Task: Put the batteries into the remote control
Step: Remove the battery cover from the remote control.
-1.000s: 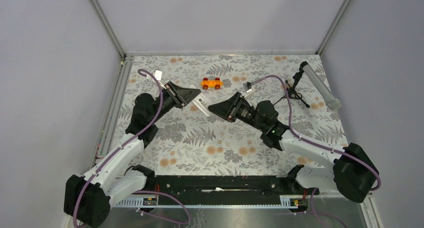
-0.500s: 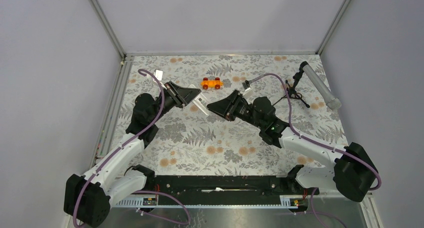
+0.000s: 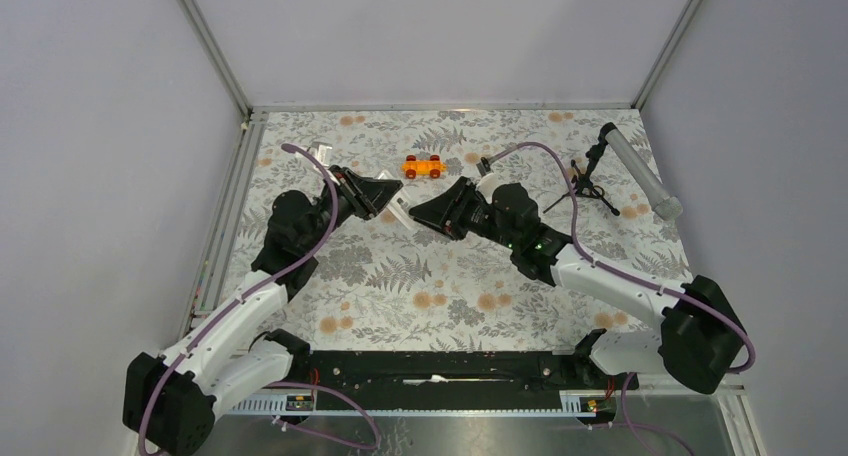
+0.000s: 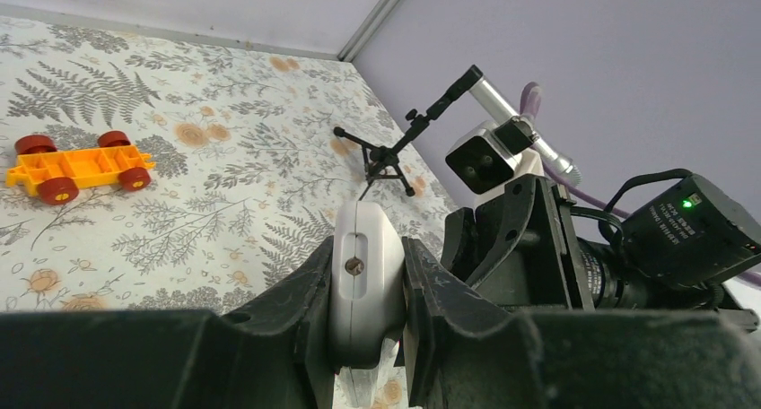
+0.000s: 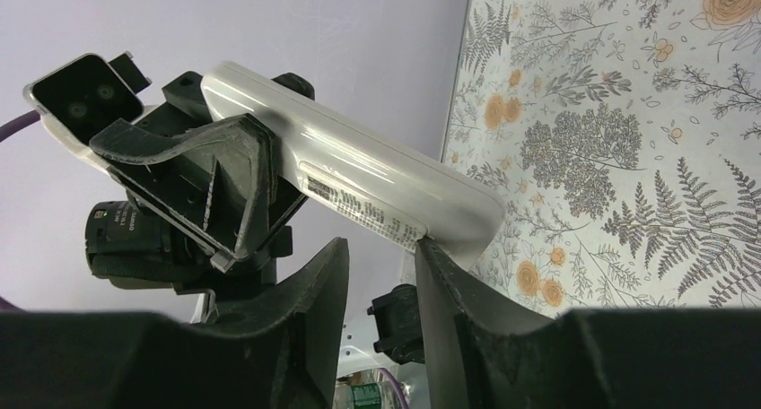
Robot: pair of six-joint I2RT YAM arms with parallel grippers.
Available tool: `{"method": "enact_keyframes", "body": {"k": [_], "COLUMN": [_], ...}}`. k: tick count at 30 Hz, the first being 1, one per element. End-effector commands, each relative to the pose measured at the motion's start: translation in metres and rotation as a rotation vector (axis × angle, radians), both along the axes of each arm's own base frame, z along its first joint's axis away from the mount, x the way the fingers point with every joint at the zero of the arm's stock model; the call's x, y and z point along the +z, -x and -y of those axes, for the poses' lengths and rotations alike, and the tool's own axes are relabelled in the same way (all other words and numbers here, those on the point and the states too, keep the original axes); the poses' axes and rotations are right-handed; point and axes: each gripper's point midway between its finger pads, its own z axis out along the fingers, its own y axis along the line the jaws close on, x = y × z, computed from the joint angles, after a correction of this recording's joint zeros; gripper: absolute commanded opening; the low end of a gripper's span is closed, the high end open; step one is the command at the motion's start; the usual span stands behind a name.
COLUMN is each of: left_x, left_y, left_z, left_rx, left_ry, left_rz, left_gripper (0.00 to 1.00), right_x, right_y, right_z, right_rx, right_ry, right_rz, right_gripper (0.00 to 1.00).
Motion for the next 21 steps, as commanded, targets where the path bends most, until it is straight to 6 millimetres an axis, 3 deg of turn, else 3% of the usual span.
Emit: {"method": "enact_keyframes", "body": {"k": [1,4,21], "left_x": [0.042,0.042,0.039], "left_y": [0.018,0.017,0.011], "left_z": [0.006,0.007,0.002], "left_rx": [-0.044,-0.037,0.027], "left_ry": [0.037,0.037,0.014], "left_rz": [0.138,0.138,0.149], "left_gripper": [0.00,0.00,0.00], "right_x": [-0.001,-0.002,-0.010], "right_y": [-0.020,-0.024,-0.032], "right_z": [0.001,-0.001,-0.007], "right_rx": [-0.078,-0.088,-0.097], "right_ry": [0.039,0.046,0.072], "right_rz": [0.000,0.002,-0.024], "right_gripper": [0.44,0.52,0.63]}}
